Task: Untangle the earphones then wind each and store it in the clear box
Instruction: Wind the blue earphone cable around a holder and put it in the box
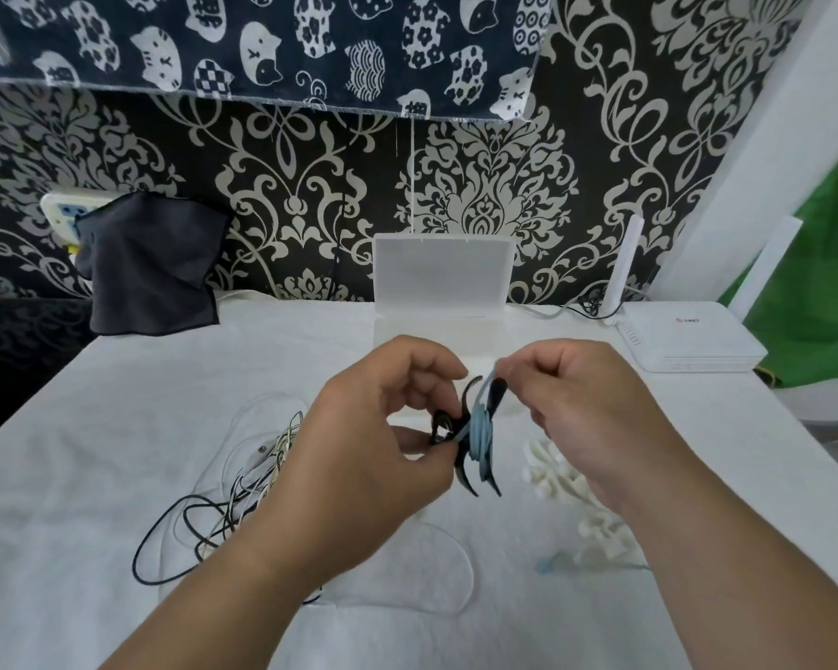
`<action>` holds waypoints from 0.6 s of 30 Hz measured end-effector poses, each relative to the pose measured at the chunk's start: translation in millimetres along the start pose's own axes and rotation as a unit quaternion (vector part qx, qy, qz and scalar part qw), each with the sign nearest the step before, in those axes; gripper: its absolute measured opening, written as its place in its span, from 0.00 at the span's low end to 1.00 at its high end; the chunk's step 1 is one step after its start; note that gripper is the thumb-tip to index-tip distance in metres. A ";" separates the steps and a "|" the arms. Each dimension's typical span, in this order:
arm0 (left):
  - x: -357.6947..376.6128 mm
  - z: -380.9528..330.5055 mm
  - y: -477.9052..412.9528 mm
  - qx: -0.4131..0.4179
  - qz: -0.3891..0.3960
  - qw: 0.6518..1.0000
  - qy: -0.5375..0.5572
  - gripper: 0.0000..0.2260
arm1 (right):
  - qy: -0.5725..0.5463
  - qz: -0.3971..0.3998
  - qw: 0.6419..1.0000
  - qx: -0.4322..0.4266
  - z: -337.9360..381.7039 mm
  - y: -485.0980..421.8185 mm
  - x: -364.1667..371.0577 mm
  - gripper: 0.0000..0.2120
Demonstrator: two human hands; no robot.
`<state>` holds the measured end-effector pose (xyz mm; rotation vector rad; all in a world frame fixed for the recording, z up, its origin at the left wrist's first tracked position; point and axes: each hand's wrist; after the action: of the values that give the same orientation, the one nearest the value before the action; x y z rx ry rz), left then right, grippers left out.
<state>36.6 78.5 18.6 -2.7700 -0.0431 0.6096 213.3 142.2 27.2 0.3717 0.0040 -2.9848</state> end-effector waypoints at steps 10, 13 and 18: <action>-2.3 5.3 -2.7 -0.060 -0.115 0.992 0.014 0.22 | 0.075 0.264 0.955 0.109 -0.2 10.2 13.1 0.17; -5.1 6.7 -3.8 -0.072 -0.134 0.988 -0.023 0.20 | 0.070 0.293 0.948 0.102 3.7 12.0 7.5 0.17; -2.5 7.0 -3.4 -0.060 -0.155 0.981 -0.104 0.20 | 0.039 0.348 0.933 0.086 9.7 17.1 5.2 0.17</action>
<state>31.5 83.5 14.6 -2.7178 -0.5643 0.8282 208.2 124.3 35.5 0.4060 -0.3138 -2.2691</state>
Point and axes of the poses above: each hand's wrist, its own y-axis away from the middle knuckle, its own x-axis out of the palm, z = x × y, and after that the axes turned 10 degrees about -y, right-handed
